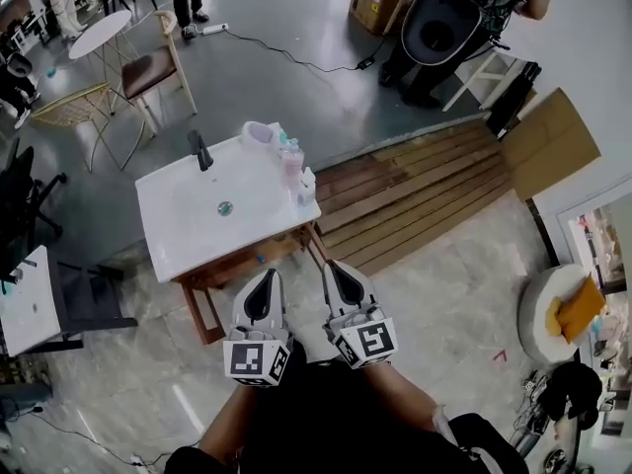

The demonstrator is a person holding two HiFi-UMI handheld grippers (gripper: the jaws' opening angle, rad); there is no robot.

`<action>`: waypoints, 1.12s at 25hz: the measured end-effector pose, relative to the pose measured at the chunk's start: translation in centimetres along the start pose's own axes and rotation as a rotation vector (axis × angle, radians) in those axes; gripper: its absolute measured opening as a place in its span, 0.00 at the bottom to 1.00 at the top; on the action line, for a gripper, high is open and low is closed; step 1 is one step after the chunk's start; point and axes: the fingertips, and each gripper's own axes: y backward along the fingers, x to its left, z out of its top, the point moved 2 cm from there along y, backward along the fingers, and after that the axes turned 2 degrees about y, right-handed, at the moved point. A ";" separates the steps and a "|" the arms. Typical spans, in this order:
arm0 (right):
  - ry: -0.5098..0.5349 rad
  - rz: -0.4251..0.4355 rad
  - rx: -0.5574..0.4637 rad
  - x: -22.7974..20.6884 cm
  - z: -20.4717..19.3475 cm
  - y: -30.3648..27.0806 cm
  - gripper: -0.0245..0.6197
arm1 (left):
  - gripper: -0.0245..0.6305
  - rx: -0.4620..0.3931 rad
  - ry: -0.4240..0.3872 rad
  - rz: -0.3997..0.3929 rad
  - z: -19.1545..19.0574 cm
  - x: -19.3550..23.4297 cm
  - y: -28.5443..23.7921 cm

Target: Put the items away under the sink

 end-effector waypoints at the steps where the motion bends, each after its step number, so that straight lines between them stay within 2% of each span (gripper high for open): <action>1: 0.002 -0.010 0.001 -0.1 0.0 -0.7 0.06 | 0.04 0.006 0.002 -0.007 -0.1 0.7 -0.5; 9: 0.005 -0.108 0.004 -0.9 -1.4 -4.4 0.06 | 0.04 0.034 0.000 -0.074 -0.3 4.2 -3.2; 15: 0.014 -0.149 0.010 -1.9 -2.2 -5.8 0.06 | 0.04 0.040 0.025 -0.072 -0.5 5.6 -4.2; 28: 0.012 -0.139 0.054 -4.6 -5.1 -9.9 0.06 | 0.04 0.055 0.038 -0.058 -1.9 7.1 -9.3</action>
